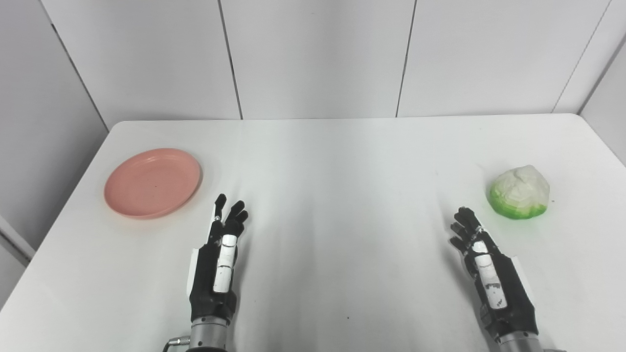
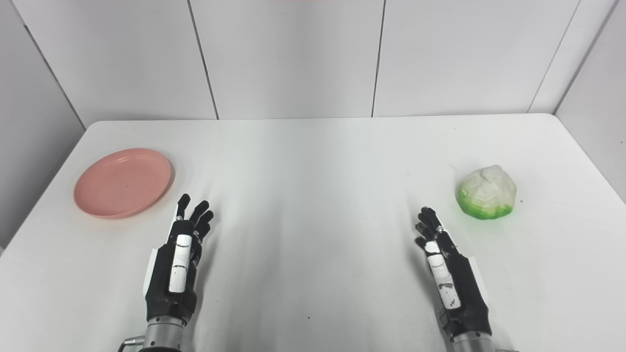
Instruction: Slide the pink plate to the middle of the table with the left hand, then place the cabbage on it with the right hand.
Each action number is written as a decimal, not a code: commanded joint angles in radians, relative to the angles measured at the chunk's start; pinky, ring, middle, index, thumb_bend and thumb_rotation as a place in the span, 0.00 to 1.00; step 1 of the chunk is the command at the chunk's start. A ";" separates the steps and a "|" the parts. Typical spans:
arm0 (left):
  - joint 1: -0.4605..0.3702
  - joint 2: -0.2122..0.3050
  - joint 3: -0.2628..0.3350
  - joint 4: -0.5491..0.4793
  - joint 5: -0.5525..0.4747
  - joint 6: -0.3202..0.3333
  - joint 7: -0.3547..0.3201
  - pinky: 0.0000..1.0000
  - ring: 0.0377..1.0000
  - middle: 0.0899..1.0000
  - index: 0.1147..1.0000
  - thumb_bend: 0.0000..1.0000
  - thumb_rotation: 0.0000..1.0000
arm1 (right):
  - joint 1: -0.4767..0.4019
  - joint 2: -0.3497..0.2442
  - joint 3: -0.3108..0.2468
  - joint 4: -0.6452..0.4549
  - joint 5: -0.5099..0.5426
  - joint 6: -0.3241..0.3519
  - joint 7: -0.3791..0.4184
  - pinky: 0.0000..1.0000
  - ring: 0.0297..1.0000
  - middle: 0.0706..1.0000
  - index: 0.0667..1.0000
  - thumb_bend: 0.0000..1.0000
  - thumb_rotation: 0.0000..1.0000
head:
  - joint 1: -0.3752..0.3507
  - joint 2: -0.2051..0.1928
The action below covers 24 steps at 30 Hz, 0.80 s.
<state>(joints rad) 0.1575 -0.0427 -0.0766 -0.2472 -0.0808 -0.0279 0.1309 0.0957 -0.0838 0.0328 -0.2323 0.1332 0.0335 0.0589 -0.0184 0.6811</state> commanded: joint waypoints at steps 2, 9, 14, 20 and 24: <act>0.140 -0.002 0.006 -0.045 0.012 -0.041 -0.016 0.97 0.91 0.91 0.97 0.76 0.85 | 0.008 0.014 -0.003 -0.051 0.005 -0.052 0.009 0.93 0.92 0.93 0.91 0.84 0.90 | 0.002 0.004; 0.140 -0.011 0.002 -0.031 0.009 -0.056 -0.013 0.96 0.91 0.90 0.96 0.77 0.85 | 0.009 0.009 -0.006 -0.051 0.022 -0.046 0.015 0.92 0.93 0.93 0.91 0.85 0.89 | 0.007 -0.021; 0.128 -0.011 0.002 -0.017 0.004 -0.056 -0.015 0.96 0.91 0.91 0.98 0.75 0.85 | 0.001 0.009 -0.006 -0.026 0.020 -0.065 0.020 0.92 0.93 0.93 0.91 0.82 0.89 | 0.017 -0.013; 0.136 -0.006 0.002 -0.029 -0.006 -0.052 -0.021 0.97 0.92 0.91 0.97 0.77 0.83 | 0.012 0.011 0.000 -0.048 0.012 -0.053 0.021 0.91 0.92 0.92 0.91 0.85 0.90 | 0.007 -0.009; 0.140 -0.008 -0.004 -0.029 0.004 -0.051 -0.019 0.97 0.92 0.91 0.98 0.77 0.84 | 0.017 0.008 -0.005 -0.054 0.033 -0.053 0.028 0.92 0.92 0.92 0.90 0.84 0.88 | 0.024 -0.015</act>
<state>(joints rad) 0.1579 -0.0440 -0.0843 -0.2461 -0.0811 -0.0343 0.1308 0.1042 -0.0876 0.0323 -0.2493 0.1518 0.0295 0.0728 0.0045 0.6673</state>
